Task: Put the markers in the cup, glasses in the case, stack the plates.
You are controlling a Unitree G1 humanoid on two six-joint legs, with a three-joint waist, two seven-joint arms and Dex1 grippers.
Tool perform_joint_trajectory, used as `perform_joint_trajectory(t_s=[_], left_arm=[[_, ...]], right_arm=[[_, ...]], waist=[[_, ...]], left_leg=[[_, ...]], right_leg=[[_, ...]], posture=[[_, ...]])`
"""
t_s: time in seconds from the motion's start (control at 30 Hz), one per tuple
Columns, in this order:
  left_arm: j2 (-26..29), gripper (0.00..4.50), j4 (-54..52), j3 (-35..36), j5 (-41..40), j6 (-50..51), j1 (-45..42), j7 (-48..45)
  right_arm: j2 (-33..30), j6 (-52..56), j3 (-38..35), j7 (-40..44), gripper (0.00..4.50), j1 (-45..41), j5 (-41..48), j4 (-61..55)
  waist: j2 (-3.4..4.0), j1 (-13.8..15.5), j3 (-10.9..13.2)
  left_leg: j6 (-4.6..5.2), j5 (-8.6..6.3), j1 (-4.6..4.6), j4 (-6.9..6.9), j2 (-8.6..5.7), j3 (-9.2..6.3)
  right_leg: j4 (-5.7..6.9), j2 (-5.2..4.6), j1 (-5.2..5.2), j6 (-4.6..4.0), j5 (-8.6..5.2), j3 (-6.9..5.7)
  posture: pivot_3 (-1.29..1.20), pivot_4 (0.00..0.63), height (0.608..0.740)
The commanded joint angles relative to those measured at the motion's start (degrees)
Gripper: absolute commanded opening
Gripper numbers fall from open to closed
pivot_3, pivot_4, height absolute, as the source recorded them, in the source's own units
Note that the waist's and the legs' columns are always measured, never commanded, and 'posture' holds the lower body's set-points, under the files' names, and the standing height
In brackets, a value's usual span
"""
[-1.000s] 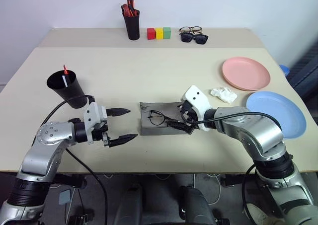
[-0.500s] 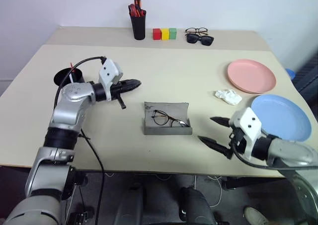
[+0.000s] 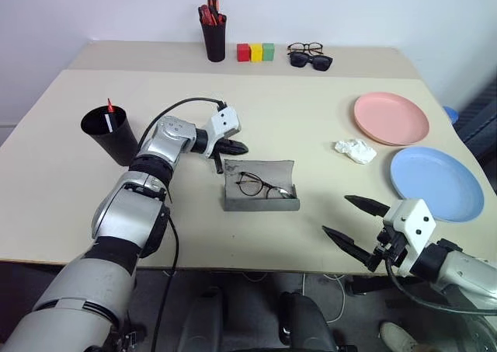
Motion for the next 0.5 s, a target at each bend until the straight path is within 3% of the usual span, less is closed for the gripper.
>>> perform_joint_trajectory(t_s=[0.03, 0.17, 0.33, 0.5], left_arm=[[0.99, 0.04, -2.91, 1.70, -2.50, 2.93, -2.35, -13.31], [2.93, 0.04, -9.84, -3.36, -5.96, 5.70, 1.32, -17.84], [7.53, 0.04, -27.43, -13.03, -13.39, 13.28, 9.19, -17.84], [10.22, 0.04, -40.28, -16.32, -13.05, 19.27, 16.02, -17.49]], right_arm=[[0.68, -0.55, -0.79, -1.95, 3.97, 0.68, 0.37, -2.69], [1.06, -0.30, -0.80, -3.29, 3.97, 0.76, 0.62, -2.44], [0.99, -0.29, -0.84, -4.03, 3.97, 0.33, 0.59, -0.91], [0.87, -0.69, -2.06, -4.51, 3.97, -1.51, 0.21, 4.30]], waist=[[0.00, -0.01, 0.00], [0.01, -0.06, 0.00], [0.06, -0.14, -0.02], [0.10, 0.05, -0.05]], left_leg=[[0.00, 0.00, 0.01, 0.00, 0.00, 0.00], [0.00, 0.00, 0.01, -0.02, 0.00, -0.02], [0.01, 0.00, 0.09, -0.02, 0.02, -0.06], [0.01, 0.00, 0.13, 0.03, 0.01, -0.10]], right_leg=[[0.00, 0.00, 0.00, -0.03, 0.02, 0.00], [0.01, 0.00, 0.01, -0.12, 0.07, 0.00], [0.06, 0.00, 0.06, -0.14, 0.07, 0.02], [0.03, -0.01, 0.18, -0.16, 0.06, 0.02]], posture=[[0.00, 0.150, 0.740], [0.00, 0.150, 0.740], [0.00, 0.150, 0.740], [0.00, 0.150, 0.740]])
